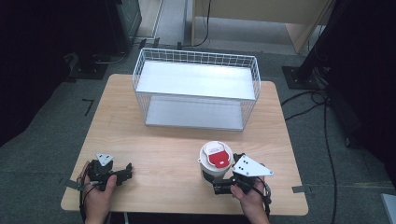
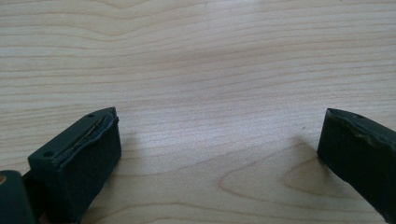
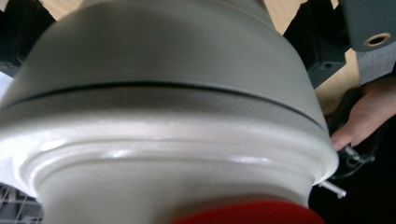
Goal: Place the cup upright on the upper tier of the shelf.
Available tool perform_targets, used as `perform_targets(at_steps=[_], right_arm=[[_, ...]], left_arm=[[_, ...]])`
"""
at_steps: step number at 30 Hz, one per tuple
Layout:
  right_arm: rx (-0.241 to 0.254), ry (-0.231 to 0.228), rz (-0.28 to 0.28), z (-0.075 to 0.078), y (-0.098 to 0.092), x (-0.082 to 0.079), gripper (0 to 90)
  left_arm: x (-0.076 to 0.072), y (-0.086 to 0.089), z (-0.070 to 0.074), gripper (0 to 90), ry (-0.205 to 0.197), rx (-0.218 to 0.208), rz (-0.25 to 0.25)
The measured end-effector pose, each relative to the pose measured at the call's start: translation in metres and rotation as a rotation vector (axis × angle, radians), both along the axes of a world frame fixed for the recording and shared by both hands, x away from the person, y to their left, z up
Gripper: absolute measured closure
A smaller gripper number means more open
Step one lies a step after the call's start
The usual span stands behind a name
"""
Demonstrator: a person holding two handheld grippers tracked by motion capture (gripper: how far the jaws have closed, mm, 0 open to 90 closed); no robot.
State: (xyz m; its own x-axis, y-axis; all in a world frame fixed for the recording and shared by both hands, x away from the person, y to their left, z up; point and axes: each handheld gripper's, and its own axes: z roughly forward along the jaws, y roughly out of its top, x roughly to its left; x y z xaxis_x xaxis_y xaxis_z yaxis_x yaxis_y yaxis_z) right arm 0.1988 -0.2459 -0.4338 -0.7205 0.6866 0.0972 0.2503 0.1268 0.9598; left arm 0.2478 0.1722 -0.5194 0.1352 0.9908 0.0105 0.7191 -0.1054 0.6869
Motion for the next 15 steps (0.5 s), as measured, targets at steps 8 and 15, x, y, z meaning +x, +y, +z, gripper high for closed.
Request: perform_targets(at_steps=[8, 15], right_arm=[[0.022, -0.029, -0.028, 0.016, 0.003, 0.013, 8.0], [0.03, -0.041, -0.046, 0.029, 0.005, 0.024, 7.9]], left_arm=[[0.0, 0.0, 0.0, 0.0, -0.002, -0.003, 0.001], [0.0, 0.0, 0.0, 0.0, 0.0, -0.001, -0.003]])
